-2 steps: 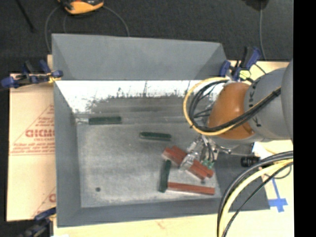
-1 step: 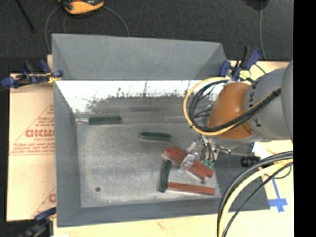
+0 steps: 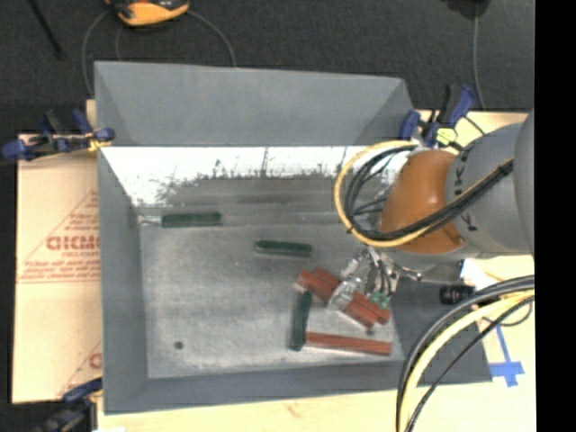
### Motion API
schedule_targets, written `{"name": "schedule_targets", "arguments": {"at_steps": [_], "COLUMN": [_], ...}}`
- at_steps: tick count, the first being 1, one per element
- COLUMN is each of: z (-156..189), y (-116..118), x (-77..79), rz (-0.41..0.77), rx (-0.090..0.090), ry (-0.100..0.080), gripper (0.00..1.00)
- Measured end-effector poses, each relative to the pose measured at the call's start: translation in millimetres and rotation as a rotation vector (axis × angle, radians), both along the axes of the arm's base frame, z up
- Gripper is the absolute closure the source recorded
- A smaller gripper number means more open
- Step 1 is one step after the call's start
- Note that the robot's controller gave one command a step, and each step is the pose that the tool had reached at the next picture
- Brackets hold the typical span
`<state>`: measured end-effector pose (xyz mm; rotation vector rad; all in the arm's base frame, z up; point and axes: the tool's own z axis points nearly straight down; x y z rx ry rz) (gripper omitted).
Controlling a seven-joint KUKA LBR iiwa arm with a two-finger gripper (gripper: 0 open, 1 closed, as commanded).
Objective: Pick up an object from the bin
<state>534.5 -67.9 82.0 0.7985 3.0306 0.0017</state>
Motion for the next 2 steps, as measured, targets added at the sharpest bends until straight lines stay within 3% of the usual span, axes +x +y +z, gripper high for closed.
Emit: {"name": "schedule_targets", "arguments": {"at_steps": [2], "z": [13.6], "y": [0.4], "x": [-2.7], "rz": [0.002], "rx": [0.001], "ry": [0.01], "gripper": [1.0]}}
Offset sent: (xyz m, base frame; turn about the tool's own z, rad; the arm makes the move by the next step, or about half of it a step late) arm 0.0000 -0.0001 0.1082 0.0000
